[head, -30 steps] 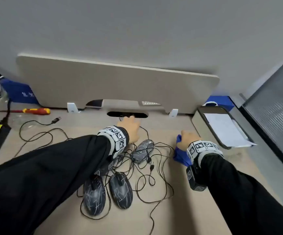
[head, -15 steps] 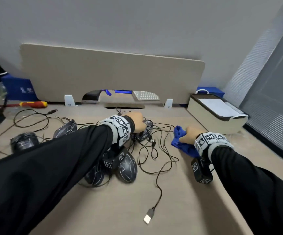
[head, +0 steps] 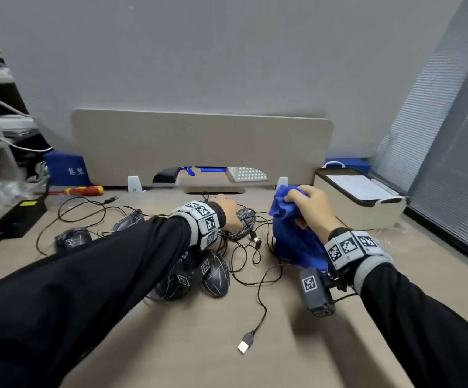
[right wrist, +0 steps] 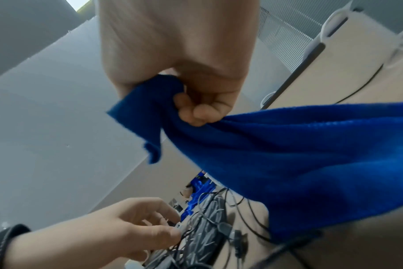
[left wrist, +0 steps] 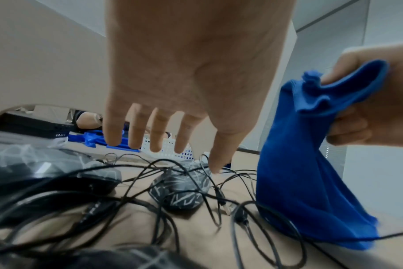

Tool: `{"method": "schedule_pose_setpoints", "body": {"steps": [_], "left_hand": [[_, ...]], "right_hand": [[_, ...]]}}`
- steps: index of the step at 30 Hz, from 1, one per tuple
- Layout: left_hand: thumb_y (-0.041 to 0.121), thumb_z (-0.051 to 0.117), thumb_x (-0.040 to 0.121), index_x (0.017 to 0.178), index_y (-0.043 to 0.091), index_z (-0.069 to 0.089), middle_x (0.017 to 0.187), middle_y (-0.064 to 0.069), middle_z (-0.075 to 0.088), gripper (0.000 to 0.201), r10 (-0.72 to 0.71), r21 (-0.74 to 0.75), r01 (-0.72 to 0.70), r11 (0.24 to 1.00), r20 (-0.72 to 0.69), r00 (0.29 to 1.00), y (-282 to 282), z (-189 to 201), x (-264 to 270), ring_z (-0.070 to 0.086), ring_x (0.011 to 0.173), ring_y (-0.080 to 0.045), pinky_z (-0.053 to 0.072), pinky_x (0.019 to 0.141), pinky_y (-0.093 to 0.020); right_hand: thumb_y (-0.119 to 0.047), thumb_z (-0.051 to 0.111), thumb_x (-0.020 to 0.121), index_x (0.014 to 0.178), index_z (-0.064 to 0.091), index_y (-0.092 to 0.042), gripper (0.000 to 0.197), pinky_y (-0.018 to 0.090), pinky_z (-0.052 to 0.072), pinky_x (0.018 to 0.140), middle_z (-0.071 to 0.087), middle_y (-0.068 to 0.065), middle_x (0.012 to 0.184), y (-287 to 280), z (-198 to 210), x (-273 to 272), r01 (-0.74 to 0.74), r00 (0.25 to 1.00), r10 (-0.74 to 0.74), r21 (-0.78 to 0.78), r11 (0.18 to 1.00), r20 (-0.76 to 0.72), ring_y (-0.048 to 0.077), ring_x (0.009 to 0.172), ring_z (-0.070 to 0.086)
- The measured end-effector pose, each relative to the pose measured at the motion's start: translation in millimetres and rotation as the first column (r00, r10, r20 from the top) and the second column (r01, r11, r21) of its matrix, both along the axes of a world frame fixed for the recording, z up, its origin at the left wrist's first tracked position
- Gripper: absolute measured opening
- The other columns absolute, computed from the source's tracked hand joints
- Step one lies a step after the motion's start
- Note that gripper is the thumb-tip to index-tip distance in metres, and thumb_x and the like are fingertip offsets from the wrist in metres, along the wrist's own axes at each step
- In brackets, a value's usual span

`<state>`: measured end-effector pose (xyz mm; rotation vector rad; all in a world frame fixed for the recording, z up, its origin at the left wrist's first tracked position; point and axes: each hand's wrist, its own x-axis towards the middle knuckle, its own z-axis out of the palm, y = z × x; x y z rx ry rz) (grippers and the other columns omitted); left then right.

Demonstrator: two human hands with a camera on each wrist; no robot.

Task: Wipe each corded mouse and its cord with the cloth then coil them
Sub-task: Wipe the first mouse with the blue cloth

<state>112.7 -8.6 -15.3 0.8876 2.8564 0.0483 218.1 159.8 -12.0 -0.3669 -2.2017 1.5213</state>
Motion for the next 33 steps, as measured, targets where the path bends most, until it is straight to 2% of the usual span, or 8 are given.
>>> {"method": "schedule_pose_setpoints", "body": {"steps": [3, 6, 12, 14, 20, 23, 26, 33], "left_hand": [[0.034, 0.064, 0.086, 0.070, 0.013, 0.053, 0.069, -0.003, 0.055, 0.028, 0.033, 0.039, -0.033, 0.999, -0.009, 0.999, -14, 6, 6, 0.050, 0.059, -0.018, 0.038, 0.051, -0.026], [0.030, 0.057, 0.096, 0.078, 0.010, 0.052, 0.065, -0.003, 0.053, 0.027, 0.055, -0.022, -0.052, 0.998, 0.122, 0.991, -33, 16, 26, 0.050, 0.053, -0.017, 0.041, 0.046, -0.023], [0.067, 0.065, 0.082, 0.131, 0.013, 0.056, 0.124, -0.010, 0.062, 0.073, 0.101, -0.147, -0.073, 0.986, 0.193, 0.976, -46, -5, 47, 0.064, 0.090, -0.023, 0.053, 0.075, -0.027], [0.069, 0.065, 0.080, 0.127, 0.014, 0.061, 0.122, -0.008, 0.064, 0.073, 0.138, -0.133, -0.112, 0.985, 0.209, 0.968, -48, -12, 53, 0.062, 0.095, -0.022, 0.053, 0.084, -0.030], [0.016, 0.050, 0.102, 0.099, 0.006, 0.051, 0.070, -0.005, 0.042, 0.011, 0.176, 0.038, -0.200, 0.979, 0.341, 0.923, -61, 9, 104, 0.038, 0.056, -0.013, 0.033, 0.032, -0.012], [0.022, 0.057, 0.098, 0.081, 0.007, 0.051, 0.078, -0.010, 0.048, 0.023, 0.216, 0.138, -0.285, 0.948, 0.379, 0.900, -75, -6, 95, 0.048, 0.066, -0.018, 0.043, 0.048, -0.012], [0.037, 0.075, 0.079, 0.097, 0.009, 0.062, 0.095, -0.008, 0.063, 0.036, 0.288, 0.313, -0.457, 0.833, 0.460, 0.840, -93, -18, 82, 0.064, 0.084, -0.022, 0.053, 0.072, -0.025], [0.009, 0.056, 0.090, 0.096, 0.012, 0.061, 0.075, -0.006, 0.060, 0.008, -0.251, 0.635, -0.721, 0.277, 0.772, 0.583, -108, -40, 81, 0.058, 0.065, -0.017, 0.053, 0.061, -0.028]], "right_hand": [[-0.009, 0.060, 0.090, 0.067, 0.050, -0.010, 0.025, 0.020, 0.024, 0.037, 0.038, -0.005, 0.044, -25, 5, -10, -0.202, 0.975, 0.203, -0.027, 0.979, 0.086, 0.015, 0.038, 0.033], [-0.013, 0.064, 0.089, 0.064, 0.050, -0.013, 0.028, 0.019, 0.026, 0.037, 0.042, -0.004, 0.046, -52, 6, -21, -0.274, 0.953, 0.269, 0.017, 0.962, 0.139, 0.012, 0.038, 0.037], [-0.017, 0.065, 0.087, 0.077, 0.050, -0.008, 0.020, 0.021, 0.027, 0.038, 0.045, 0.007, 0.058, -73, 16, -28, -0.262, 0.959, 0.246, 0.108, 0.959, 0.140, 0.015, 0.038, 0.038], [-0.019, 0.065, 0.088, 0.077, 0.050, -0.009, 0.021, 0.020, 0.029, 0.037, 0.046, 0.006, 0.058, -75, 19, -23, -0.277, 0.953, 0.252, 0.147, 0.949, 0.171, 0.015, 0.038, 0.039], [-0.016, 0.064, 0.089, 0.081, 0.055, -0.009, 0.014, 0.021, 0.035, 0.041, 0.049, 0.008, 0.067, -76, 31, -1, -0.247, 0.968, 0.229, 0.209, 0.946, 0.106, 0.019, 0.053, 0.044], [-0.014, 0.064, 0.088, 0.084, 0.059, -0.009, 0.008, 0.023, 0.040, 0.049, 0.051, 0.009, 0.072, -77, 27, 12, -0.226, 0.974, 0.223, 0.149, 0.963, 0.036, 0.021, 0.063, 0.048], [-0.015, 0.066, 0.085, 0.079, 0.053, -0.009, 0.015, 0.027, 0.040, 0.057, 0.045, 0.008, 0.074, -85, 12, 22, -0.238, 0.970, 0.241, 0.093, 0.967, -0.026, 0.017, 0.067, 0.046], [-0.018, 0.061, 0.096, 0.084, 0.058, -0.014, 0.013, 0.028, 0.042, 0.067, 0.059, 0.003, 0.080, -114, -39, 7, -0.325, 0.944, 0.330, 0.126, 0.937, -0.022, 0.014, 0.074, 0.053]]}}
